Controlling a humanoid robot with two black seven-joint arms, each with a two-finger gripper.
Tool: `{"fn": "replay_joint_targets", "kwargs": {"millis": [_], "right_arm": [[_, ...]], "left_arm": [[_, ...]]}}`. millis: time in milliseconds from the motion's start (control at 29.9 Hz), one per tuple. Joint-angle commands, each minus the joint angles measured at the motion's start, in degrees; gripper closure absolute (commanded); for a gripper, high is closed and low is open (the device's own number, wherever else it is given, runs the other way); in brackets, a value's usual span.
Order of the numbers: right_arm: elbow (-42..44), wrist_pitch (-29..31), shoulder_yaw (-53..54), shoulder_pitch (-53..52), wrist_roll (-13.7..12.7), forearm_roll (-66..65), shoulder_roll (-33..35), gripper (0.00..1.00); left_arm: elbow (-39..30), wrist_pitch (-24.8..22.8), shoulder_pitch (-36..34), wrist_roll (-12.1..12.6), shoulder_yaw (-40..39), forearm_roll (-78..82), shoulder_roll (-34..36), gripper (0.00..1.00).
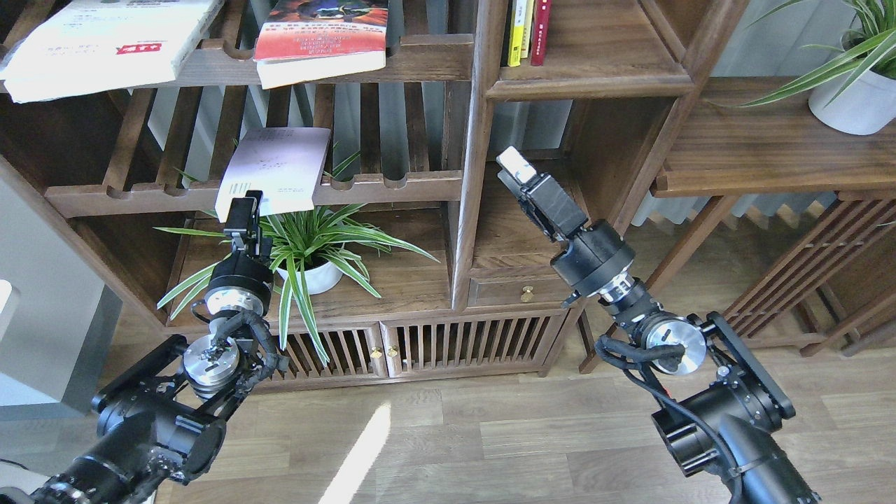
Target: Organize books on shelf
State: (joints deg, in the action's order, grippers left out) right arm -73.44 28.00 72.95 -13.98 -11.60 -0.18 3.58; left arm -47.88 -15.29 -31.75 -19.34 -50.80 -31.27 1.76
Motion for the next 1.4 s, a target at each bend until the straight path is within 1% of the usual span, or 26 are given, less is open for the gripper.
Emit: {"fn": "replay_joint_targets", "kwargs": {"millis": [0,134,267,301,468,602,635,735,802,936,1136,1304,1370], "right_arm": [[0.1,0.0,0.0,0.1,0.0,0.0,-0.1,0.01],[0.2,0.0,0.0,0.1,0.0,0.0,-0.1,0.01],[0.2,0.0,0.0,0.1,0.0,0.0,-0.1,0.01],[0.2,0.0,0.0,0.1,0.0,0.0,-0.1,0.01],[0.2,0.0,0.0,0.1,0.0,0.0,-0.1,0.01],[0.2,0.0,-0.2,0.1,0.0,0.0,-0.2,0.01],[0.2,0.0,-0.3,0.1,0.0,0.0,-0.2,0.01],[0.2,0.0,-0.3,0.1,0.0,0.0,-0.2,0.01],[0.2,0.0,-0.4,0.1,0.0,0.0,-0.2,0.01],[0.2,0.0,-0.4,0.1,0.0,0.0,-0.2,0.01],[0.2,0.0,-0.4,0.1,0.0,0.0,-0.1,0.01],[0.2,0.0,-0.4,0.1,0.0,0.0,-0.1,0.01],[0.2,0.0,-0.4,0.1,0.0,0.0,-0.1,0.01]], "left_arm": [[0.9,-0.1,-0.9,0.9,-0.3,0.0,-0.2,0.02],[3.5,0.0,-2.4,1.3,-0.3,-0.4,-0.8,0.02],[6.0,0.0,-4.4,4.4,-0.8,-0.5,-1.3,0.02],[6.6,0.0,-4.7,4.7,-0.8,-0.5,-1.3,0.02],[10.3,0.0,-7.2,4.7,-0.8,-0.5,-1.8,0.02],[12.0,0.0,-8.1,5.0,-0.8,-0.5,-1.8,0.02],[12.1,0.0,-8.3,5.4,-0.8,-0.5,-1.8,0.02],[12.2,0.1,-8.5,7.8,-0.8,-0.5,-1.8,0.02],[12.2,0.2,-8.6,8.5,-0.8,-0.4,-1.8,0.02],[14.0,0.4,-9.1,8.5,-0.5,-0.4,-1.8,0.02],[17.5,0.3,-11.0,8.8,-0.8,-0.5,-1.8,0.07],[17.6,0.3,-11.0,8.7,-0.9,-0.5,-1.8,0.12],[17.6,0.3,-11.0,8.7,-0.9,-0.5,-1.8,0.17]]}}
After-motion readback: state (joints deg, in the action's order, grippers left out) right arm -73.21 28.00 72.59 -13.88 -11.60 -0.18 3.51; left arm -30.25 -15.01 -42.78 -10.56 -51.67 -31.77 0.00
